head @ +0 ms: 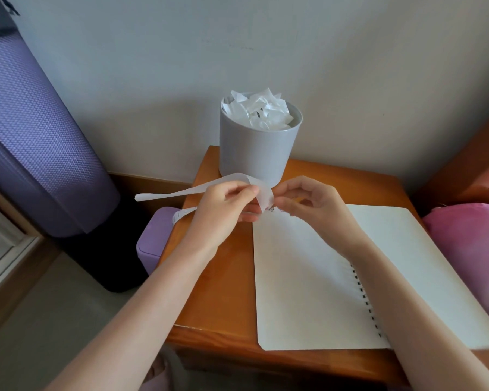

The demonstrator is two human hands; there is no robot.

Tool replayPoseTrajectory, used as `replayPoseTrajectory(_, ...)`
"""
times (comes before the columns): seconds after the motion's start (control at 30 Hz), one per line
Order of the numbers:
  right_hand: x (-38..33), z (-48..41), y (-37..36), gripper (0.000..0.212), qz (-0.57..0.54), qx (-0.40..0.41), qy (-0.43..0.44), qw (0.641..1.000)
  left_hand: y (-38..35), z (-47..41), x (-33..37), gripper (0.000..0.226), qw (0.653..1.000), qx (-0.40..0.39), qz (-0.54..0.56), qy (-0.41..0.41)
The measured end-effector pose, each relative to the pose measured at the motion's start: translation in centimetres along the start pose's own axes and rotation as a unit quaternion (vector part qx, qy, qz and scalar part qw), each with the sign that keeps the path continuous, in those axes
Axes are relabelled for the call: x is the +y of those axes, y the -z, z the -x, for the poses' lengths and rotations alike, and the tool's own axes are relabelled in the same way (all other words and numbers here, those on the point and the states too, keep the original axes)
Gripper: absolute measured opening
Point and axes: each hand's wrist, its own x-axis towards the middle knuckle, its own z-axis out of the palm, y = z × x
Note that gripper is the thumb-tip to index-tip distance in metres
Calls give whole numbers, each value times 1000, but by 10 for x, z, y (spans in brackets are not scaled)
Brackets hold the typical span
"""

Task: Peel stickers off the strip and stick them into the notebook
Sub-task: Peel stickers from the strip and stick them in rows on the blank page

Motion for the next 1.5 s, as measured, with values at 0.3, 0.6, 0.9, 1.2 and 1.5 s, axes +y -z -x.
replayPoseTrajectory(0.3, 0, 2, 0, 7, 5, 7, 2, 1000, -1, 3, 3, 12, 1000, 6, 25, 14)
replayPoseTrajectory(0.6, -2, 2, 0, 6, -64, 25, -17, 998, -4, 3, 5, 14, 999, -14, 33, 4)
replayPoseTrajectory(0.9, 2, -1, -2, 15, -45, 46, 5, 998, -3, 6, 4, 7, 997, -42, -37, -43)
replayPoseTrajectory(1.2, 4, 0, -2, 7, 0, 43, 9, 999, -3, 2, -3, 7, 996, -37, -65, -52)
replayPoseTrajectory(1.5, 4, 1, -1, 9, 9, 39, 17, 999, -3, 1, -4, 6, 996, -36, -66, -57)
